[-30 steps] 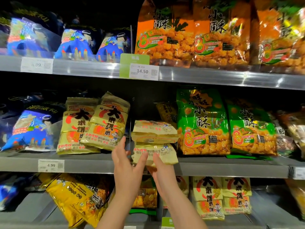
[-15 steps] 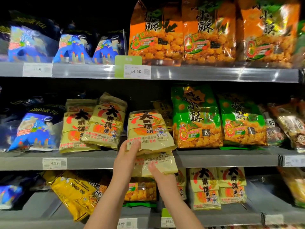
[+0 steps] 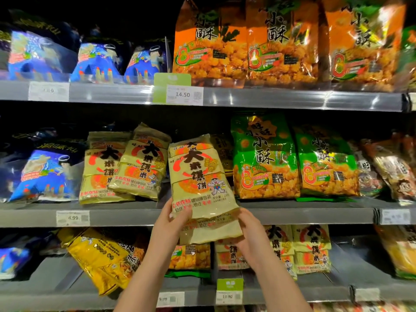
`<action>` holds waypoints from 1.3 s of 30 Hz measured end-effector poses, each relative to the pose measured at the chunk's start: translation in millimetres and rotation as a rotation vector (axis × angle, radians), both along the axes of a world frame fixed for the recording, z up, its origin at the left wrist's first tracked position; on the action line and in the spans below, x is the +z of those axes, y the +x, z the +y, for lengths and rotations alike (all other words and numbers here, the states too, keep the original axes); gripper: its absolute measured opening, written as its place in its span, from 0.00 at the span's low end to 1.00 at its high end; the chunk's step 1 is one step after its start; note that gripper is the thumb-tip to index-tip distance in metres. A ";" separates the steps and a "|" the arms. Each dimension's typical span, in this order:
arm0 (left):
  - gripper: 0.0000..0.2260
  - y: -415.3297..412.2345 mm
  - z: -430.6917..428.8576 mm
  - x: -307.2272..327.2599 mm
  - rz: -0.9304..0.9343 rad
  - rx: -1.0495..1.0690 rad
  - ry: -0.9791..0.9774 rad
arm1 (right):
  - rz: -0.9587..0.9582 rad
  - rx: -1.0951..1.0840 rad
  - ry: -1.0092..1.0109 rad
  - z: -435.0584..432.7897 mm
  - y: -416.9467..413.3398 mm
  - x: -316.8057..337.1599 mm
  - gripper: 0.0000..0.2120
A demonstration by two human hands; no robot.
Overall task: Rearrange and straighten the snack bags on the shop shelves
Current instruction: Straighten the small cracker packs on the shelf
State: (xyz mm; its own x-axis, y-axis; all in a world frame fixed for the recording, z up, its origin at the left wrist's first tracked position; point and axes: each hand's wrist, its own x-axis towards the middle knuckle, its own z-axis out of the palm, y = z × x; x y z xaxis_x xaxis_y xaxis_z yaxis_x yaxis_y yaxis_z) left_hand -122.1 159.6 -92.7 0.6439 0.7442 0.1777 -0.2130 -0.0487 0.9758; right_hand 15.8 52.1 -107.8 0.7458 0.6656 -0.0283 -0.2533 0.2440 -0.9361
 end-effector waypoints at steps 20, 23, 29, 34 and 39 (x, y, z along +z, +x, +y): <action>0.38 -25.2 -1.5 10.1 0.229 0.116 0.258 | -0.238 0.048 -0.176 3.9 -5.9 -6.6 0.30; 0.41 -23.5 -5.0 9.8 0.315 0.088 0.265 | -0.147 0.084 -0.162 -3.2 -5.1 -15.4 0.25; 0.24 -26.0 -25.3 -1.5 0.255 -0.038 0.143 | -0.213 0.021 -0.201 -19.9 -4.8 -22.7 0.16; 0.39 -36.2 -51.5 -8.2 0.106 -0.066 0.082 | -0.276 -0.020 -0.098 -61.3 -11.3 -34.5 0.07; 0.40 -36.3 -104.8 -24.8 -0.001 -0.028 0.056 | -0.270 -0.043 -0.066 -117.1 3.1 -49.2 0.30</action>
State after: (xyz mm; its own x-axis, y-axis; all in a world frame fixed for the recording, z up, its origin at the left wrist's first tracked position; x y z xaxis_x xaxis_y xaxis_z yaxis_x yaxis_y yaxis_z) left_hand -158.4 54.8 -117.6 0.6641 0.7147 0.2193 -0.2163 -0.0971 0.9715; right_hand 19.0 -65.0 -157.0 0.7597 0.6365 0.1327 0.0162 0.1855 -0.9825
